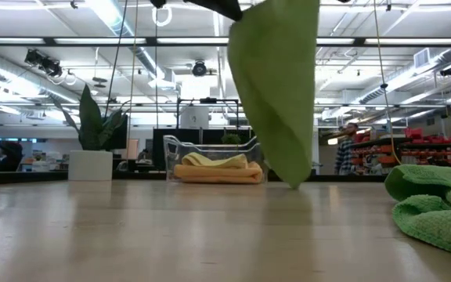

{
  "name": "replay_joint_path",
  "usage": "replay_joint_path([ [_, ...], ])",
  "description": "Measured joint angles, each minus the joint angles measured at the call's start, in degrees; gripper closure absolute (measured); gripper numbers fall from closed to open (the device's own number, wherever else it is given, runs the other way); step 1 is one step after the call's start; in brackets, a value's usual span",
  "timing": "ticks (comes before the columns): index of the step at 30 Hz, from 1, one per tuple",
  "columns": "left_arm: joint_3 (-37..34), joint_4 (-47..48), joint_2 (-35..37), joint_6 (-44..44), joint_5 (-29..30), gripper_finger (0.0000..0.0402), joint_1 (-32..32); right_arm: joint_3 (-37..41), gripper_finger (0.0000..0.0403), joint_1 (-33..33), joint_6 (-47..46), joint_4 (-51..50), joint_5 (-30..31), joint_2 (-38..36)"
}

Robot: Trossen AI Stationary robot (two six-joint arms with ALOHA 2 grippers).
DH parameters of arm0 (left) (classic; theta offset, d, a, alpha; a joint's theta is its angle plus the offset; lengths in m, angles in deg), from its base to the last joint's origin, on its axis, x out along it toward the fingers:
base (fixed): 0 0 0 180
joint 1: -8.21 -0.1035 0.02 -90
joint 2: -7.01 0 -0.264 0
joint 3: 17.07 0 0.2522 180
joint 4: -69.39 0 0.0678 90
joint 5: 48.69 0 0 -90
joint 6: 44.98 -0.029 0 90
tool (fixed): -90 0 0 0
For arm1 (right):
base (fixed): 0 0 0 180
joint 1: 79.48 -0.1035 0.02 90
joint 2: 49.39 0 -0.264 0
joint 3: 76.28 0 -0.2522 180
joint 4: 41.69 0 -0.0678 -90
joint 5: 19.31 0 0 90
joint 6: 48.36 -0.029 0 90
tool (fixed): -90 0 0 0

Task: Fold microfiber towels
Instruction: Fold the light green towel

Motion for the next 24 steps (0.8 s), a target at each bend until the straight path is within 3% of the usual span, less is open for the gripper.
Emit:
replay_joint_path([
  [5, 0.0, 2.8, 3.6, 0.0, 4.2, 0.0401, 0.4, 0.0, 0.0402, 0.0, 1.8, -7.7, 3.2, -0.5],
  [10, 0.0, 5.2, 5.8, -0.1, 4.9, 0.0401, -0.2, 0.0, 0.0402, -0.5, 1.7, -8.0, 3.4, -1.1],
  [14, 0.0, 4.4, 6.3, 1.6, -1.0, 0.0397, -1.2, 0.0, 0.0402, -0.5, 1.6, -7.5, 3.6, -1.1],
  [19, 0.0, 1.0, 4.3, 2.7, -11.1, 0.0355, -2.9, 0.0, 0.0402, -0.5, 1.6, -4.9, 3.7, -1.0],
  [24, 0.0, -4.7, 1.3, 0.3, -13.3, 0.0318, -3.7, 0.0, 0.0402, -0.4, 1.3, -2.0, 3.5, 0.0],
])
